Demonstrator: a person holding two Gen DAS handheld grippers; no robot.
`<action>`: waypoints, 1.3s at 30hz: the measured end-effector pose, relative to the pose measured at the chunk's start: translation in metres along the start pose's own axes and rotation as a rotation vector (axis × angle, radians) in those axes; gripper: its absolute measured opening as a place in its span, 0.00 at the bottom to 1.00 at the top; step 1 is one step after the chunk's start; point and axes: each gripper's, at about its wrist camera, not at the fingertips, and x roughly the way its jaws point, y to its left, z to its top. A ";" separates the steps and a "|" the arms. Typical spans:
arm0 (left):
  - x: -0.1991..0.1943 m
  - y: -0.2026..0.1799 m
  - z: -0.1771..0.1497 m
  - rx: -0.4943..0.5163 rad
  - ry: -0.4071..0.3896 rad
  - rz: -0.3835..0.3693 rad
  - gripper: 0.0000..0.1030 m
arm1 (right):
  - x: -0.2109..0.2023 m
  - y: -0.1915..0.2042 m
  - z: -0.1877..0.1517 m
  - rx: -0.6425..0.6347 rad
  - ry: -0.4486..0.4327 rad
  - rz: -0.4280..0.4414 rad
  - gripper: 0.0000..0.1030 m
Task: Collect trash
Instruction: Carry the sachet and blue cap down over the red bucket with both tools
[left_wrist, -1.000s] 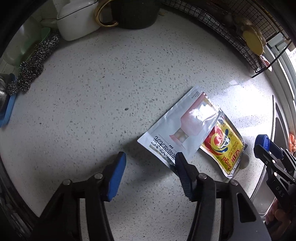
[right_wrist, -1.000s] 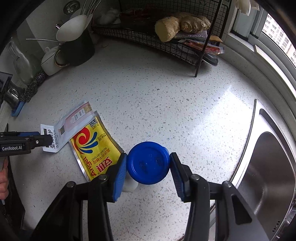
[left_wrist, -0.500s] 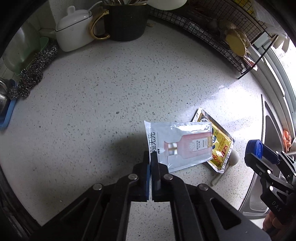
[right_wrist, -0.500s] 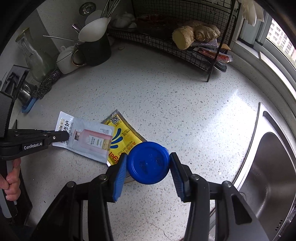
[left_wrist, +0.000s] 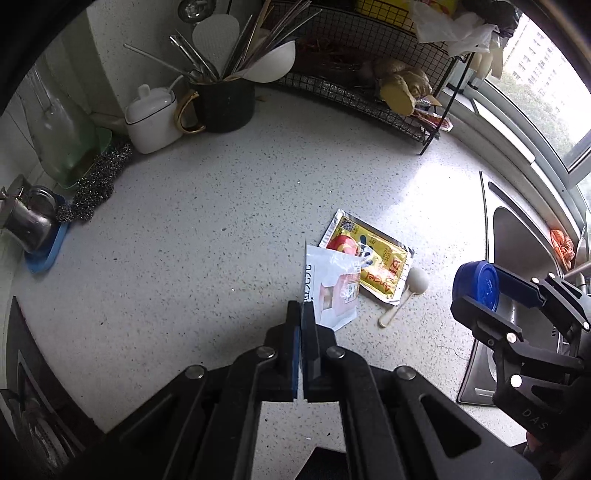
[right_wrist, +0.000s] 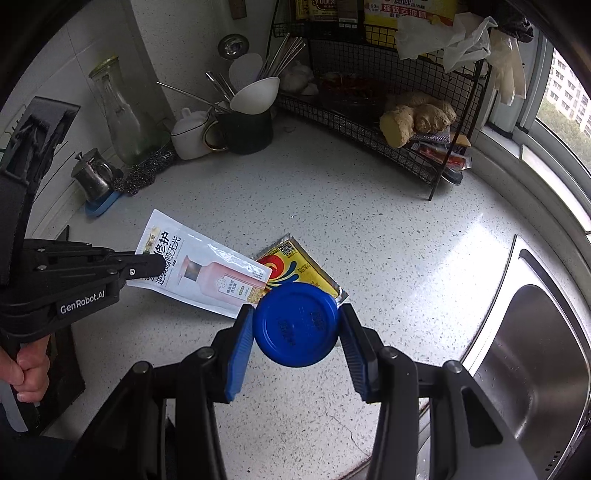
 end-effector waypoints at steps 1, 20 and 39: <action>-0.005 -0.004 -0.004 0.007 -0.007 -0.002 0.00 | -0.005 0.002 -0.003 -0.003 -0.006 0.001 0.42; -0.109 -0.073 -0.168 0.088 -0.110 -0.004 0.00 | -0.110 0.027 -0.135 -0.032 -0.072 -0.014 0.42; -0.157 -0.112 -0.367 0.103 -0.080 0.031 0.00 | -0.176 0.045 -0.301 0.000 -0.050 -0.038 0.42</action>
